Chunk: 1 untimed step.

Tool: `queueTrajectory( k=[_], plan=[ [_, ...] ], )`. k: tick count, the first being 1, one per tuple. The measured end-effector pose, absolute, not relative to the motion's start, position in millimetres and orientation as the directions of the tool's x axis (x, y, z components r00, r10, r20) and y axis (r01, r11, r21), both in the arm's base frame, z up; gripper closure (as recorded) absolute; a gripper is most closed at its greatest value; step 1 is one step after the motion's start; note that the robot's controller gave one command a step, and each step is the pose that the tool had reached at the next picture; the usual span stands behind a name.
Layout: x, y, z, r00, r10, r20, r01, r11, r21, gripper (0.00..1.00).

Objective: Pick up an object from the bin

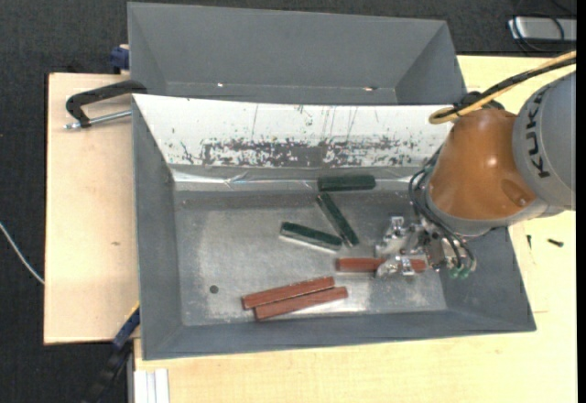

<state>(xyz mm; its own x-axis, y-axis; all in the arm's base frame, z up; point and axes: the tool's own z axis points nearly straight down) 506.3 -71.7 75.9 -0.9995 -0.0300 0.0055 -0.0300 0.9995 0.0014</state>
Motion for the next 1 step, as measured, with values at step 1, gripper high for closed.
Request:
queueTrajectory(
  k=[1],
  plan=[
    [546.5,-52.8,281.1,-0.999,-0.04,-0.005,-0.04,0.999,0.0,1.0]
  ],
)
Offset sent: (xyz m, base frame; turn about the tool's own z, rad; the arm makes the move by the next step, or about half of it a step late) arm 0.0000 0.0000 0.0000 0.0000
